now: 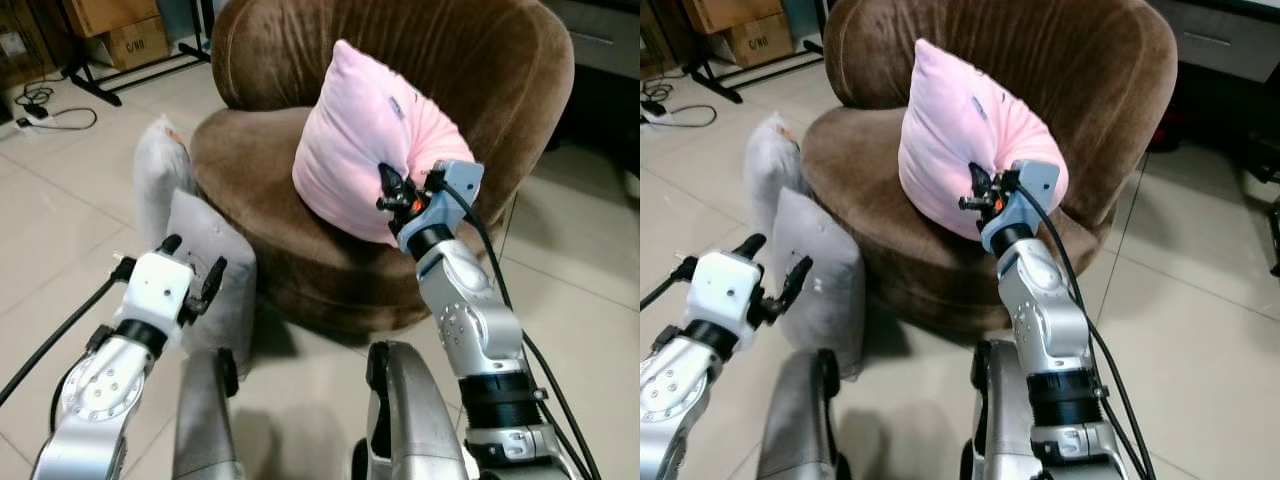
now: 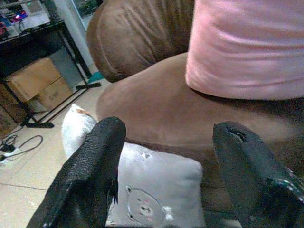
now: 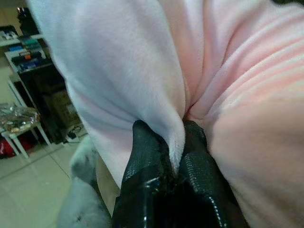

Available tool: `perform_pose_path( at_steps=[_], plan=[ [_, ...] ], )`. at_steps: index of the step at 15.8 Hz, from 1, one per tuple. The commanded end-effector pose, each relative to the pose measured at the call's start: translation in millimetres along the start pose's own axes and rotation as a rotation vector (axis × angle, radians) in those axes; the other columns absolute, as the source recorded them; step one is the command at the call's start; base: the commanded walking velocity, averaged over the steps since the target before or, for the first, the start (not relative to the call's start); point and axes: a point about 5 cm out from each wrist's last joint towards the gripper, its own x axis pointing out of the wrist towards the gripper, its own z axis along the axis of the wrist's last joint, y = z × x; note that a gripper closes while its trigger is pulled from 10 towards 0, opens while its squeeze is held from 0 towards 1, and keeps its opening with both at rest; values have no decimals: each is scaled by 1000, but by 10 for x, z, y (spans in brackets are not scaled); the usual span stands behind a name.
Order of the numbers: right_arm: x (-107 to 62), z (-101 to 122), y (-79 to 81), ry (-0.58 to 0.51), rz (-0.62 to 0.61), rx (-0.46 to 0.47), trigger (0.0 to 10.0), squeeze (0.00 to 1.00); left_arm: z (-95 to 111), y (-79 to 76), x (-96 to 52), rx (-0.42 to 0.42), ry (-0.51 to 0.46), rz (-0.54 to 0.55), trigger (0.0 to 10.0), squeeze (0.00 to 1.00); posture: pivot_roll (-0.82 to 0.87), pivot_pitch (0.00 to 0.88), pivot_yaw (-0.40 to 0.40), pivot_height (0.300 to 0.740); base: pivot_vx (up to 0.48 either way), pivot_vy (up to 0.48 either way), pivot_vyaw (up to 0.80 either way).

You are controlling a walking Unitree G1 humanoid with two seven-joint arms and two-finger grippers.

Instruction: Move the pillow to the sofa from floor

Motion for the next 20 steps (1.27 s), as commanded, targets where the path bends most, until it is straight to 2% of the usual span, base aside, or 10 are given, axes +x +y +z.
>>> perform_pose_path(
  at_steps=[1,2,3,5,8,10,14,17,20],
  plan=[
    [-48,-52,-66,42,-32,-36,10000,0,-19,-1,23,-9,15,16,10000,0,-34,0,-25,519,0,0,0],
    [-64,-35,-89,40,-57,-141,10000,0,-10,4,36,-20,12,25,10000,0,-41,0,-23,534,0,0,0],
    [-79,-32,-94,39,-56,-157,10000,0,-5,3,44,-28,9,31,10000,0,-47,0,-22,544,0,0,0],
    [-118,-24,-99,40,-50,-136,10000,0,4,-15,52,-59,2,46,10000,0,-55,0,-17,559,0,0,0],
    [-198,-16,-167,53,-66,-169,10000,0,4,-91,71,-78,1,51,10000,0,-52,0,-28,585,0,0,0],
    [-232,-42,-168,86,-40,-119,10000,0,-12,-88,69,-80,7,73,10000,0,-47,0,-42,590,0,0,0],
    [-198,-1,-57,83,13,-129,10000,0,-8,-18,39,-104,16,143,10000,0,-50,0,-69,620,0,0,0],
    [-203,16,-9,84,33,-130,10000,0,-22,-12,20,-138,28,167,10000,0,-52,0,-58,649,0,0,0],
    [-221,17,-1,80,31,-130,10000,0,-15,-14,41,-138,29,163,10000,0,-54,0,-56,673,0,0,0]
  ],
)
